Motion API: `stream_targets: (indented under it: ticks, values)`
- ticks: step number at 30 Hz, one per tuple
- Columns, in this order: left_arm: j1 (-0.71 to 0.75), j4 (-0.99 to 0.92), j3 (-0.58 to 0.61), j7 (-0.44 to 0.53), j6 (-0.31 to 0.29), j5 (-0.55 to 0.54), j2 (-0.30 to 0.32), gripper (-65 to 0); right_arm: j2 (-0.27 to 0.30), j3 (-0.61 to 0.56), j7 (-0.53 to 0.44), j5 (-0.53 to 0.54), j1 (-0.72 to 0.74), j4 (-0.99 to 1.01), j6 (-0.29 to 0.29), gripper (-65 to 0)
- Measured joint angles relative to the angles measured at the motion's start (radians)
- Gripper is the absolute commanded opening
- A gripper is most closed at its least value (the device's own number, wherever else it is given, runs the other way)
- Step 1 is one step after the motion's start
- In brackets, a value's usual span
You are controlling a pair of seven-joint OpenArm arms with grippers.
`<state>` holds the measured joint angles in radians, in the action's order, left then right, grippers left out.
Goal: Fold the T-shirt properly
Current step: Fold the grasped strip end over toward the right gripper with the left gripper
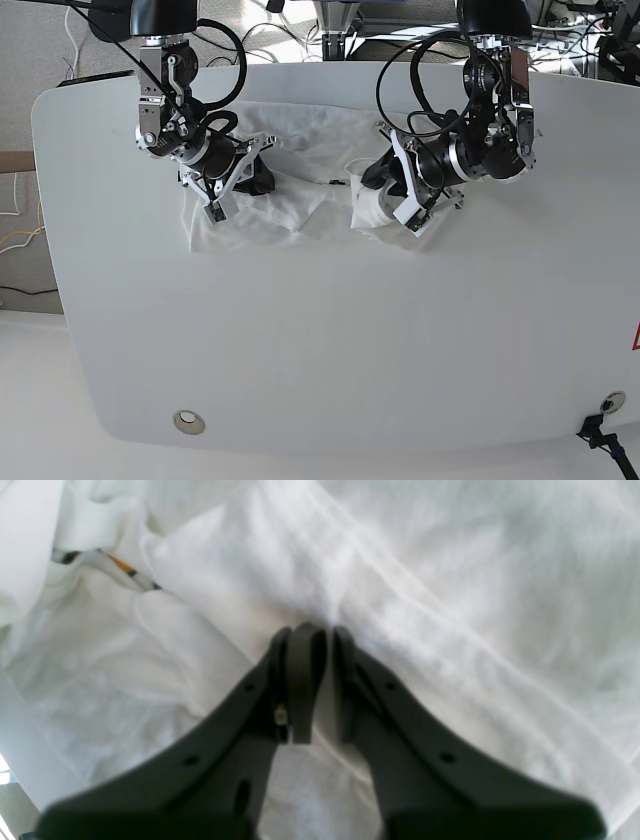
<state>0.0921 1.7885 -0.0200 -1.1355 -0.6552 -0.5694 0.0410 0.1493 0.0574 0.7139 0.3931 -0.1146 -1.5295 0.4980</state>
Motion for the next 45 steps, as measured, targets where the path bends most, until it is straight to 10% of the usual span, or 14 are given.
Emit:
stream_targets:
  ticks: [4, 15, 25, 31, 45]
  values:
    - [0.031, 0.016, 0.003, 0.005, 0.0, -0.005, 0.035, -30.6, 0.0, 0.0, 0.0, 0.0, 0.0, 0.0, 0.0, -56.8]
    - [0.004, 0.057, 0.185, 0.006, -0.039, -0.009, 0.081, -30.5, -0.019, 0.001, 0.002, -0.004, 0.0, 0.0, 0.0, -56.8]
    - [-0.024, 0.08, -0.051, 0.134, -0.042, 0.068, 0.237, -30.5, -0.023, -0.003, 0.002, -0.003, -0.002, 0.0, 0.0, -56.8]
    - [-0.004, -0.016, -0.087, 0.138, -0.042, 0.263, 0.21, -30.5, -0.024, -0.003, 0.003, -0.004, -0.002, 0.0, 0.0, -56.8]
    - [0.173, -0.095, -0.252, 0.182, -0.042, 0.245, 0.209, -30.9, -0.024, -0.003, 0.004, -0.003, 0.0, 0.0, 0.0, -56.8]
